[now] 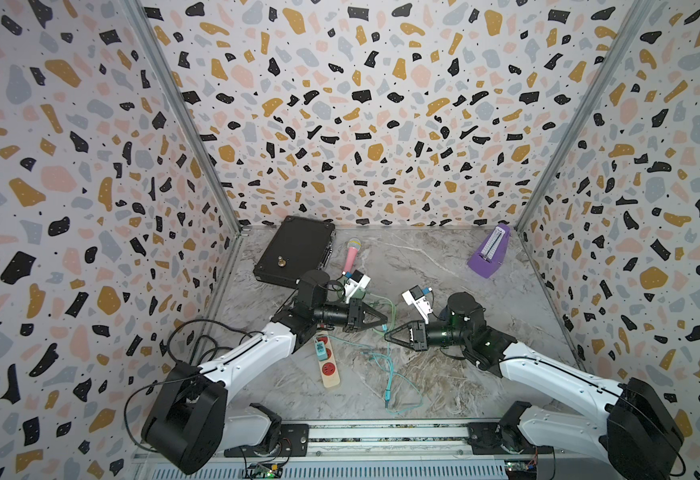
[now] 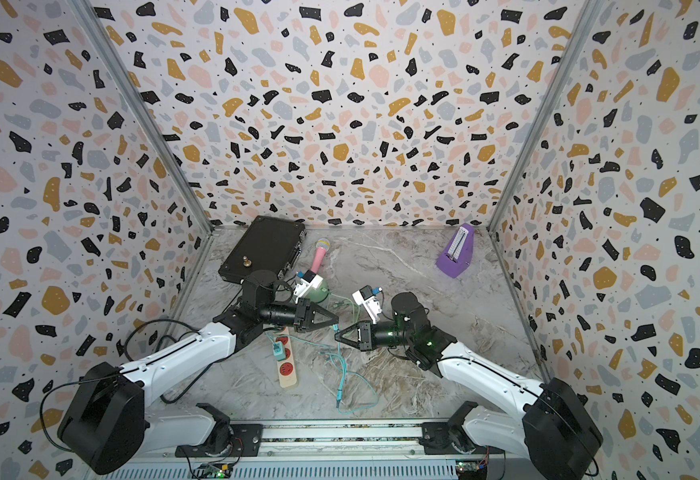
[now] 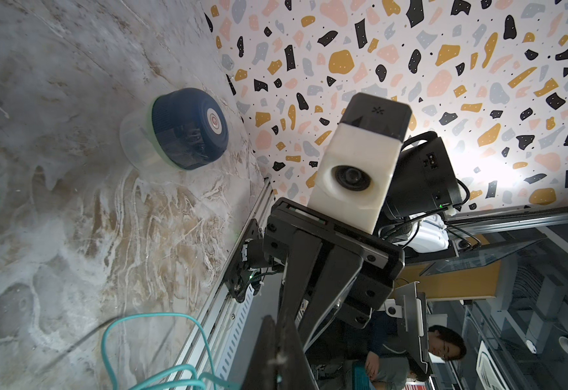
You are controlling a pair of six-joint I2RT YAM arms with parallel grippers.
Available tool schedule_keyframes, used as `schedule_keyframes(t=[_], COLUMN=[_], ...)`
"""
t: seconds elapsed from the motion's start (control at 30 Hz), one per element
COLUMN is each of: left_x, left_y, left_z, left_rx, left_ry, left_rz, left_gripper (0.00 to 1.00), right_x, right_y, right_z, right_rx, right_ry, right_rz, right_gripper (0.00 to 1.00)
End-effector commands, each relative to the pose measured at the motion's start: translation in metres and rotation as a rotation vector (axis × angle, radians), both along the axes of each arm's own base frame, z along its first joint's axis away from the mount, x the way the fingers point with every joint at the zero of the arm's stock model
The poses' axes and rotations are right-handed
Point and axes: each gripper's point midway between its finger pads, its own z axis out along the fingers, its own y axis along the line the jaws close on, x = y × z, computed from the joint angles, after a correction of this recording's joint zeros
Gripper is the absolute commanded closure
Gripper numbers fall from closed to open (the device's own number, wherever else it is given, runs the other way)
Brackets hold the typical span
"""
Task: Charge the cordless meat grinders
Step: Pick up the charging cable from the center of the board, then adjust the cordless meat grinder at the center of the board.
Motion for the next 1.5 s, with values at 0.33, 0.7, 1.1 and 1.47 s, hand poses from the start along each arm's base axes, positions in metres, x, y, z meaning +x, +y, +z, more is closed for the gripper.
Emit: schedule_keyframes(t=[0.33,0.7,1.1,1.47], left_x=[0.005,0.009,-0.009,0.041], left_y=[0.019,-0.011,-0.04,-0.087], left_z=[0.014,-0.007,-0.02,-0.033], left_rx=[0.233,0.407,0.411,0.537], left_ry=[-0.21,-0.24,-0.213,-0.269], left_rz=[-0.001,-0.096,-0.172,-0.129], left_gripper=[0.52,0.41,0.4,0.34], right_x=[-0.023,-0.051,-0.041,-0.022], right_y=[-0.051,-0.113,-0.126,-0.188], right_z=[-0.049,-0.075,-0.067,-0.086], right_rx=[-0.311,-0.435,-0.407,-0.587], right_ry=[0.185,0.286,0.266,0.355], right_rz=[-0.13,-0.291,-0.344,-0.683], right_gripper=[1.0,1.0,1.0,1.0])
